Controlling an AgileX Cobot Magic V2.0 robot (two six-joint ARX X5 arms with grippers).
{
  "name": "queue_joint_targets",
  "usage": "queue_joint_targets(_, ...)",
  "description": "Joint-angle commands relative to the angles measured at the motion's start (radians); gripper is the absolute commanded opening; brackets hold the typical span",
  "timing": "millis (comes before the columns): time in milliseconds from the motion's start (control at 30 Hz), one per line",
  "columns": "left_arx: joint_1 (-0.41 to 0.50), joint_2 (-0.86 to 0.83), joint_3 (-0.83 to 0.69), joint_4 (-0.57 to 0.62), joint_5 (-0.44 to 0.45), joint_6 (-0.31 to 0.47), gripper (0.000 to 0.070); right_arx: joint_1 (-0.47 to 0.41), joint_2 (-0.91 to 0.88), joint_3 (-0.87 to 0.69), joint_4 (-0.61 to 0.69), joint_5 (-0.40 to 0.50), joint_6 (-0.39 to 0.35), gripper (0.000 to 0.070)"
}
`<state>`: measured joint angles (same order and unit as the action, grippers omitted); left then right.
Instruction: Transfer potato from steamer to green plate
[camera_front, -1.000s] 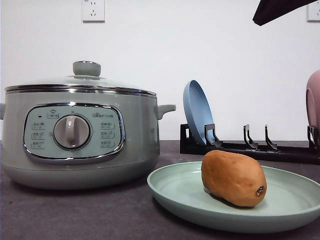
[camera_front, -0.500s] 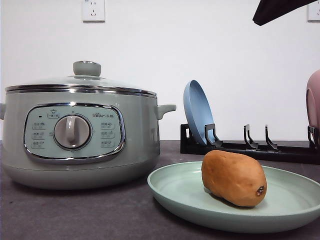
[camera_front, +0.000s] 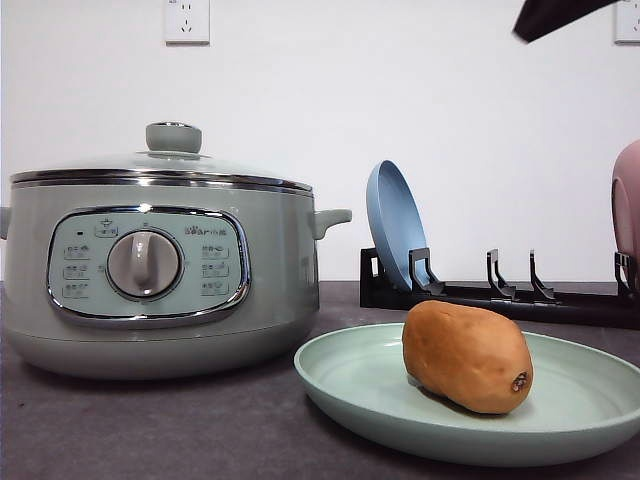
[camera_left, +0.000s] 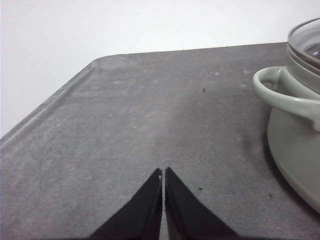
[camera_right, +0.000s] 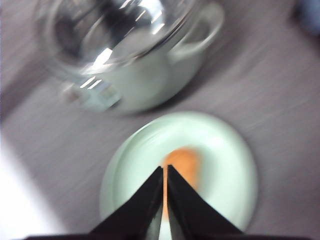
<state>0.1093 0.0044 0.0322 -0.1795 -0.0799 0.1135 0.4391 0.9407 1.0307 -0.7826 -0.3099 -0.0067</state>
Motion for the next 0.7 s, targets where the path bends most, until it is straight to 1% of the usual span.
queue_joint_targets(0, 0.003, -0.002, -0.021, -0.006, -0.003, -0.002, 0.0000, -0.027, -0.033, -0.004, 0.083, 0.031, -0.047, 0.0000)
queue_joint_targets(100, 0.003, -0.002, -0.021, -0.006, -0.003, -0.002, 0.0000, -0.112, -0.126, -0.078, 0.254, 0.009, -0.031, 0.0000)
queue_joint_targets(167, 0.003, -0.002, -0.021, -0.006, -0.003, -0.002, 0.0000, -0.182, -0.204, -0.156, 0.357, 0.010, -0.021, 0.0000)
queue_joint_targets(333, 0.003, -0.002, -0.021, -0.006, -0.003, -0.002, 0.0000, -0.348, -0.401, -0.380, 0.561, 0.084, -0.025, 0.0000)
queue_joint_targets(433, 0.003, -0.002, -0.020, -0.006, -0.003, -0.002, 0.0000, -0.423, -0.510, -0.511, 0.685, 0.131, -0.027, 0.0000)
queue_joint_targets(533, 0.003, -0.002, -0.020, -0.006, -0.003, -0.002, 0.0000, -0.471, -0.611, -0.629, 0.791, 0.170, -0.028, 0.0000)
queue_joint_targets(667, 0.003, -0.002, -0.021, -0.006, -0.003, -0.002, 0.0000, -0.498, -0.727, -0.766, 0.879, 0.231, -0.027, 0.0000)
